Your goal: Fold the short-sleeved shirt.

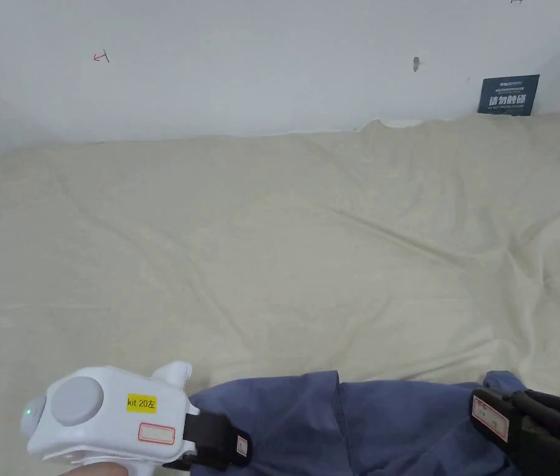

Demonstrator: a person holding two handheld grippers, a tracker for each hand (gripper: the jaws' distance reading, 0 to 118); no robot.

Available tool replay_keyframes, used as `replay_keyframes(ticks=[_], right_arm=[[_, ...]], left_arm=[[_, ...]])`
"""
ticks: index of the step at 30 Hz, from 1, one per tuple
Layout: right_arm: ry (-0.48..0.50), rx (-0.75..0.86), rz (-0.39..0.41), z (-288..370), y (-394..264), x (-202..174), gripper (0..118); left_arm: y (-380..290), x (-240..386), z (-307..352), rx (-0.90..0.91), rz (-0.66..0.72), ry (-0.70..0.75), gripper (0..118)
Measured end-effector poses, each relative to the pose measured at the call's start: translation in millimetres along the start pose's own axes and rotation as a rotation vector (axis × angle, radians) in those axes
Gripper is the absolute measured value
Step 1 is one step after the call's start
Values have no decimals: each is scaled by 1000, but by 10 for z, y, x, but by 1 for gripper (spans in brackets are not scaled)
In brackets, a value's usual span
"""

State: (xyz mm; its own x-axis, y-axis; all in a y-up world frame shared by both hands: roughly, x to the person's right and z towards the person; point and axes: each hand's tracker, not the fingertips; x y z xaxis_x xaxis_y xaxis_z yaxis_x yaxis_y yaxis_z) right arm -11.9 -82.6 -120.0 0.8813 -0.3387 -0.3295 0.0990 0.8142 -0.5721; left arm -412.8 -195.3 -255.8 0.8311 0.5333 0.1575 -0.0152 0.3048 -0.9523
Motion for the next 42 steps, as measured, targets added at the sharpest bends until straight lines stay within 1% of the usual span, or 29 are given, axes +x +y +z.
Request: replay_keyframes(ticks=[4,5,7,8,9,10,11,14,15,17,18,19,21,22,23,25,26,27,28,29,30,34,36,37,38,39,40,41,42], right_arm=[[12,23,-17,30,18,58,0],[15,30,-20,39,20,74,0],[27,41,-28,53,20,113,0],[34,46,-33,63,13,138,0],[42,53,-39,71,0,163,0],[48,60,-45,78,-16,188,0],[50,64,-49,85,-29,208,0],[52,75,-73,128,-74,274,0],[55,77,-85,147,-86,304,0],[53,80,-98,188,-103,357,0],[47,84,-103,218,-109,383,0],[45,88,-107,244,-112,405,0],[35,98,-115,302,-114,453,0],[29,100,-119,329,-114,478,0],[24,103,-124,347,-113,502,0],[14,107,-138,382,-111,547,0],[12,109,-143,395,-108,563,0],[9,114,-147,409,-105,577,0],[8,118,-150,407,-116,623,0],[8,120,-151,407,-116,653,0],[11,122,-151,401,-114,670,0],[33,117,-153,329,-114,751,0],[32,110,-151,284,-115,769,0],[36,108,-154,266,-120,782,0],[40,104,-156,247,-124,790,0],[40,100,-158,232,-128,794,0],[39,94,-157,217,-133,779,0],[38,91,-155,212,-139,774,0],[36,87,-155,209,-145,774,0]], left_arm=[[81,49,384,5,-2,56,10],[86,42,524,24,-8,127,9],[136,23,779,39,-52,279,10],[137,50,880,35,-151,510,9],[118,101,895,44,-226,679,9],[99,162,916,50,-247,767,9],[87,226,902,45,-269,821,10],[114,512,794,38,-276,761,10],[106,697,690,25,-258,636,10],[125,1064,478,-1,-258,463,10],[189,1203,343,-23,-263,387,10],[224,1346,238,-23,-279,351,9],[277,1646,-60,-80,-262,181,10],[300,1732,-189,-106,-257,137,19],[303,1812,-339,-144,-230,79,42],[315,1909,-549,-196,-243,30,116],[300,1927,-604,-209,-235,23,117],[299,1921,-623,-216,-235,22,115],[319,1881,-532,-182,-251,4,113],[359,1834,-448,-172,-225,-40,112],[338,1799,-327,-151,-204,-34,111],[300,1530,221,12,-145,21,113],[238,1362,405,64,-136,97,110],[194,1309,456,95,-161,93,88],[154,1305,440,112,-200,102,50],[129,1306,357,93,-215,167,8],[89,1313,247,73,-218,204,0],[67,1309,157,73,-211,160,0],[81,1305,6,18,-203,82,0]])
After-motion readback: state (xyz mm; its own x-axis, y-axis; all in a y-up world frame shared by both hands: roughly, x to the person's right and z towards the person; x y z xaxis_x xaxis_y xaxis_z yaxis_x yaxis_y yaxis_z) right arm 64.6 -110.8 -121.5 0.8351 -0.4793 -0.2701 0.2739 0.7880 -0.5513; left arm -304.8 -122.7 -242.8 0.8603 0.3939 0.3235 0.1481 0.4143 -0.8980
